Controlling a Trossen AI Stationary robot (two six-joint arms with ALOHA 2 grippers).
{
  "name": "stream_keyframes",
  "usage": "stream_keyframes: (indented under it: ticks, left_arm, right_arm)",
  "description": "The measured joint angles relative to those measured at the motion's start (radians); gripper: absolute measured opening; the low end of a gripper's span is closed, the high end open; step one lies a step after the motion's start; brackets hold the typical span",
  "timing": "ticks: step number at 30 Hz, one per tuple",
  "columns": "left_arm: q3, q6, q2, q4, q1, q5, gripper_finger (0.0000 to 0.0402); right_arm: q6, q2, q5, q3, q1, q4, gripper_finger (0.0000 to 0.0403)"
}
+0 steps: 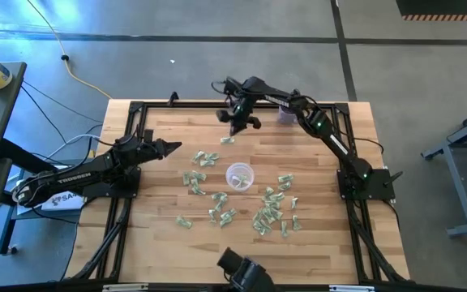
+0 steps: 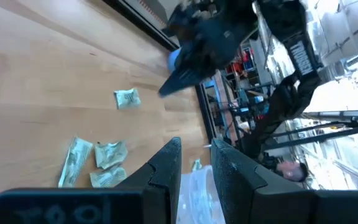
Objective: Pick and place Stevia / Truvia into bins
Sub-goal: Put the green stevia packet into the transparent bin
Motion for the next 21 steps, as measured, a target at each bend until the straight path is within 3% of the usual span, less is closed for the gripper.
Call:
stream_keyframes:
  ticks: [8,11,14,18,21]
  left_arm:
    - [0.0,0.0,0.0,0.0,0.0,0.009,0.0124]
    - [0.0,0.0,0.0,-0.001,0.0,0.023,0.0124]
    - [0.0,0.0,0.0,-0.001,0.0,0.023,0.0124]
    - [0.0,0.003,0.0,-0.002,0.0,0.022,0.0124]
    - [0.0,0.004,0.0,-0.027,0.0,0.021,0.0124]
  right_arm:
    - [-0.049,-0.031,0.073,0.002,-0.007,0.018,0.0001]
    - [-0.147,-0.071,0.173,0.002,-0.008,0.051,0.0001]
    - [-0.362,-0.135,0.381,0.003,0.013,0.064,0.0]
    - [-0.802,-0.186,0.738,0.006,0.066,-0.028,0.0]
    - [-1.037,-0.185,1.003,0.003,0.11,-0.11,0.0]
